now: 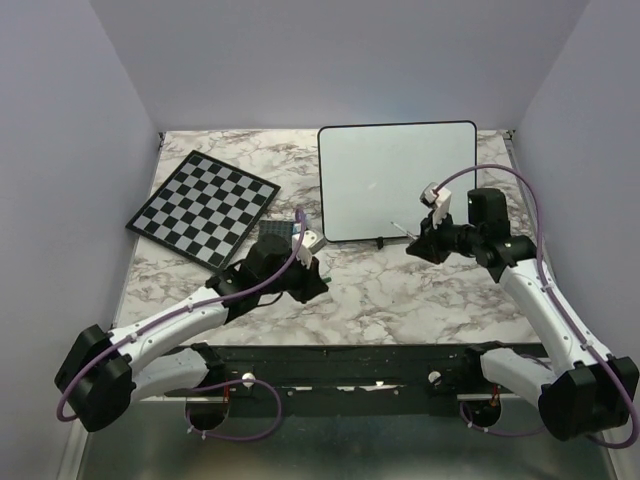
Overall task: Write a sentence on the whiteboard
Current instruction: Open the whiteboard marker at the center of the board, then place the pen cap at the center of the board, then pick up the whiteboard from the whiteboard stand, then write a sentence on the whiteboard.
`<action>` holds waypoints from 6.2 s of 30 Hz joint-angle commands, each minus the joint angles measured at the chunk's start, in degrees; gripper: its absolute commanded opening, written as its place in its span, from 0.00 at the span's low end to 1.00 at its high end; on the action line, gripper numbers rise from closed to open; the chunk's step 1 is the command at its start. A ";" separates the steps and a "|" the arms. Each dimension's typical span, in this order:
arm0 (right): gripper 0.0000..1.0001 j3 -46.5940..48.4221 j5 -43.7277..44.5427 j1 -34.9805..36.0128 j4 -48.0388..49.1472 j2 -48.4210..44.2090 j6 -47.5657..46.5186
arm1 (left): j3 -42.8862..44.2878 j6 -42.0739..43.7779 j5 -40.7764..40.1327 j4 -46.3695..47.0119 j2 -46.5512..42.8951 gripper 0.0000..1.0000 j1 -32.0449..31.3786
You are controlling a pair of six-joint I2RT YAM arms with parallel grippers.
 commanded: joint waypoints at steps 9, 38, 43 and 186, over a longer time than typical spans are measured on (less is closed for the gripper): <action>0.01 -1.57 1.16 -2.93 2.81 -2.61 1.49 | -2.37 -19.14 -25.82 21.65 16.69 0.00 -4.98; 0.01 -1.04 -4.20 -4.34 0.96 -0.94 0.79 | 4.57 -19.67 -36.91 4.51 25.93 0.36 -6.92; 0.01 -0.87 -4.64 -4.43 0.52 -0.85 0.18 | 5.97 -19.49 -35.33 2.49 21.46 0.53 -6.92; 0.00 12.75 -8.77 3.92 -17.85 2.92 -13.62 | -1.32 -12.03 16.35 64.46 22.94 0.00 9.96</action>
